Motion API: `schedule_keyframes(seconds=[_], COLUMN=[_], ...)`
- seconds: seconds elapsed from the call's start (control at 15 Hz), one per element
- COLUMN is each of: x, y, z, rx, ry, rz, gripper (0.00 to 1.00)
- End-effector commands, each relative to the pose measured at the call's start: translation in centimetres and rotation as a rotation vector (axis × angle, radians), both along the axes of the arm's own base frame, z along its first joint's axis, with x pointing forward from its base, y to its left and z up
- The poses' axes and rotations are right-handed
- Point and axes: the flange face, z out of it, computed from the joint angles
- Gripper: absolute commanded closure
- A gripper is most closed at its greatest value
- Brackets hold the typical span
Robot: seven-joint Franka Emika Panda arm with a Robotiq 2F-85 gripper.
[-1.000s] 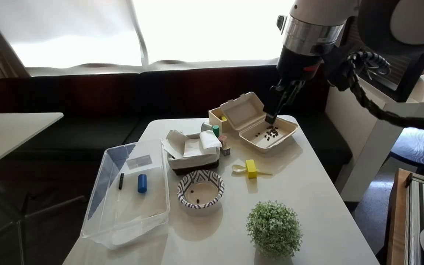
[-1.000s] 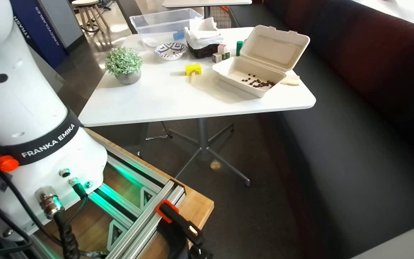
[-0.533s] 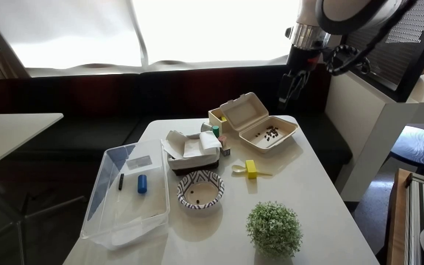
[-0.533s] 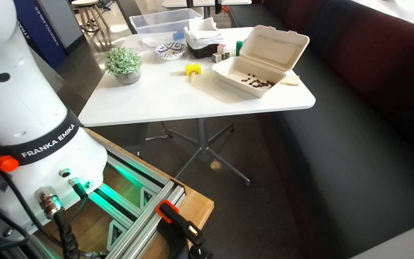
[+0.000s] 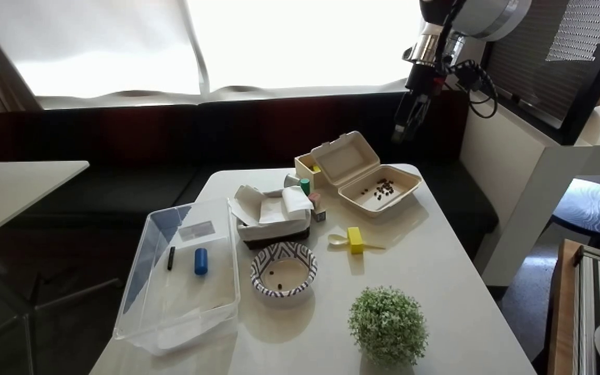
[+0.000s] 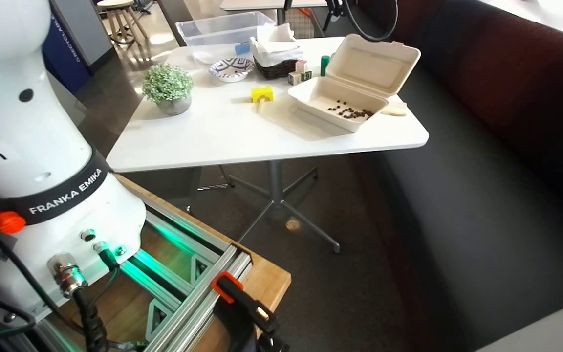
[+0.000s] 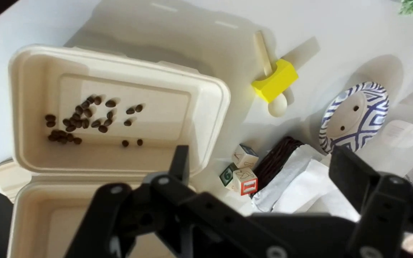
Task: Empty the beans in the carton box into the box
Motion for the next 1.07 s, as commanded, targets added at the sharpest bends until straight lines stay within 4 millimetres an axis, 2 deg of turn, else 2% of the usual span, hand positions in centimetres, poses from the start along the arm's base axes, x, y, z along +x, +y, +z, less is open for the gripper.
schedule_keyframes(seconds=[0.0,0.2,0.33,0.67,0.8,1.0], x=[0.3,0.8,1.3,2.0,2.3,2.7], y=[-0.2,0.3,-0.6,-6.1,-8.7,-11.8], z=[0.0,-0.2,-0.6,-2.5,-3.9,-7.1], rx=[0.002,0.000,0.020,0.101,0.079,0.107], ry=[0.003,0.008,0.007,-0.033,-0.064,-0.041], rz=[-0.003,0.005,-0.010,-0.119,-0.143,-0.117], gripper=[0.00,0.00,0.00,0.00,0.00,0.00])
